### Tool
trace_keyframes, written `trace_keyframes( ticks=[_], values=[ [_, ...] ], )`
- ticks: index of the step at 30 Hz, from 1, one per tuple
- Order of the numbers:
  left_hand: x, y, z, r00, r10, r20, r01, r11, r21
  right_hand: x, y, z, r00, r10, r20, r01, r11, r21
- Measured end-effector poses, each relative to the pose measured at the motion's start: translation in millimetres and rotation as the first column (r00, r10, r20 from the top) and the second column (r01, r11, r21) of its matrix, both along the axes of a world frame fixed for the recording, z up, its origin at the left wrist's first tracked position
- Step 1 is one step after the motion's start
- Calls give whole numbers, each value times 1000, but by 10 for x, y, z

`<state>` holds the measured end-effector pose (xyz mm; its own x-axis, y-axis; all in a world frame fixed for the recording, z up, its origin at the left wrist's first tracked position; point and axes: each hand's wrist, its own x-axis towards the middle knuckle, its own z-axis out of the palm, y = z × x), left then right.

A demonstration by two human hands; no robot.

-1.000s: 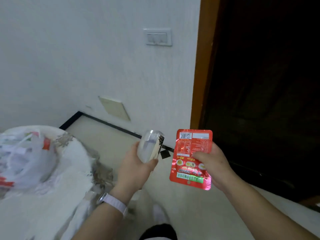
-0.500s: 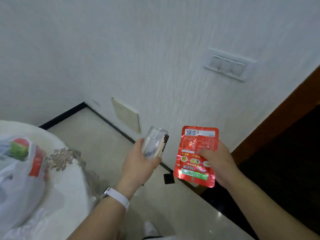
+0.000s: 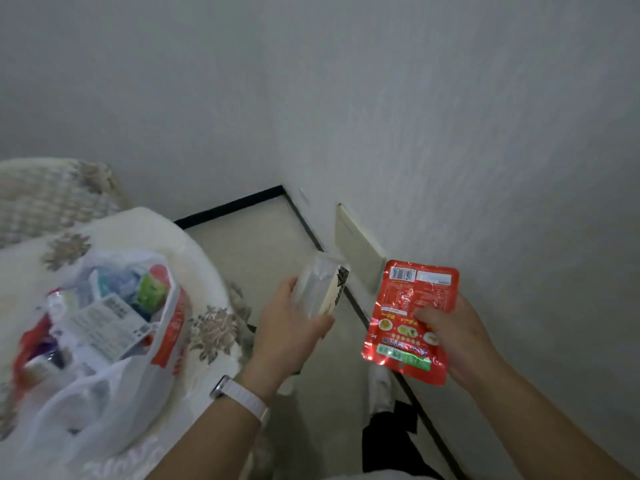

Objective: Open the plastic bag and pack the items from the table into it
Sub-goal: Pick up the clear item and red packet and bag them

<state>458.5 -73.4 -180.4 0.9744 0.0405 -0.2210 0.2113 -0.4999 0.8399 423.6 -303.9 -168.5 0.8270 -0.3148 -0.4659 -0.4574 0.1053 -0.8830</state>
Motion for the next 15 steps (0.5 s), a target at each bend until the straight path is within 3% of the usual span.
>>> trace_keyframes(
  ticks=[7,15],
  values=[
    [1041,327,38,948,318,11,-318,948,28,1775,285,-203,953,302,27,-303,952,32],
    [1693,648,342,795,599,97,-606,790,89,3271,940,-76,754,656,30,-657,753,31]
  ],
)
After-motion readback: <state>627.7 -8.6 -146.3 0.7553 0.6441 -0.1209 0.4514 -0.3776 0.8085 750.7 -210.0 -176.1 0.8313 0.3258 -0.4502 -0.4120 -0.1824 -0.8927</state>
